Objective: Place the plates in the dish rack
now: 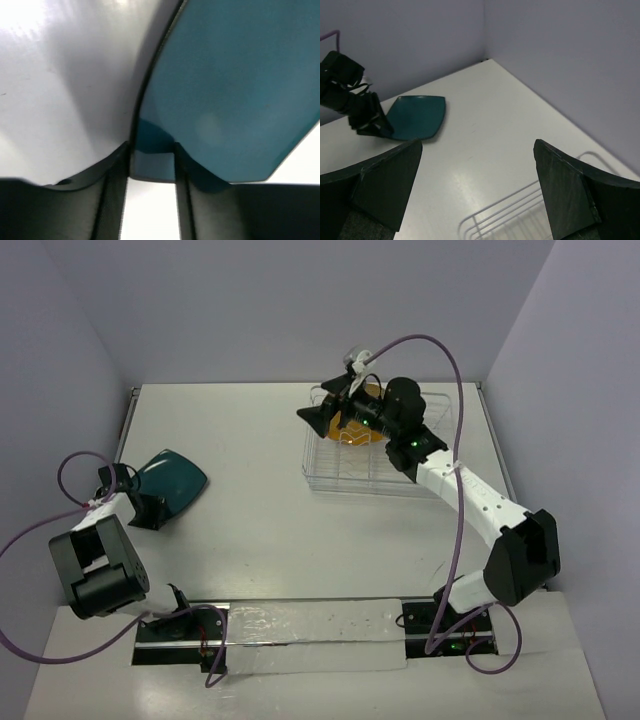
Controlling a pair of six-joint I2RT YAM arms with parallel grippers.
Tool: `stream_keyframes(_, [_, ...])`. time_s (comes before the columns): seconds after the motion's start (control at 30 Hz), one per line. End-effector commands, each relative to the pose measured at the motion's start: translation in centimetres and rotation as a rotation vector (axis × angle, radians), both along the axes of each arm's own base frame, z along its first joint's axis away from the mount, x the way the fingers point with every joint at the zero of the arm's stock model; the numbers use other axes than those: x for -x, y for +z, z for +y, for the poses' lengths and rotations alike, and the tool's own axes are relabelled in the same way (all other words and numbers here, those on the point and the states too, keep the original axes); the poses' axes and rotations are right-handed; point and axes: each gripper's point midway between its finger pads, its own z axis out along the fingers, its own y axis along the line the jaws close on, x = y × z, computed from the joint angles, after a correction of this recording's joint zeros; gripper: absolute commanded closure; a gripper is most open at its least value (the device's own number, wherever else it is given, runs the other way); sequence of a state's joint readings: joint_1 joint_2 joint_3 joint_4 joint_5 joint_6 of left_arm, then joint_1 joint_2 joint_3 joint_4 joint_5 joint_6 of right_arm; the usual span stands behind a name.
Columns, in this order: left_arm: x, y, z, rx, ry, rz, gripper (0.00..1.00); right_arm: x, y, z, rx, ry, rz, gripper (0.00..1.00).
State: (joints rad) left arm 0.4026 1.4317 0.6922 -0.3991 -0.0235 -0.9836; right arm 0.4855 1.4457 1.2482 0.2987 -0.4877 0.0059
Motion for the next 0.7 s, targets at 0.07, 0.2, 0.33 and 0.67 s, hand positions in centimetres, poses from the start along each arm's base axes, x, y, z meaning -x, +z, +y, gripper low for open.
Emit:
stream_keyframes(0.07, [-0.6,-1.5,-0.2,0.024,-0.034,-0.006,0.75,3.8,2.1,1.1,-0.137,-0.012,0.025,0.0])
stream_keyframes(0.2, [-1.0,-1.7,-0.6,0.043,-0.061,-0.014,0.98,5.6,-0.5,2.3,-0.112,0.009,0.095,0.0])
stream_keyframes(0.33, [-1.5,-1.2,-2.1,0.105,-0.11,-0.072,1.0,7.4,-3.3,4.2,-0.094,0.026,0.177,0.0])
stream_keyframes(0.67, [-1.7,4.4,-6.9,0.165,-0.104,-0.272,1.0,9.2,-11.5,10.9,-0.219,0.031,0.657,0.0])
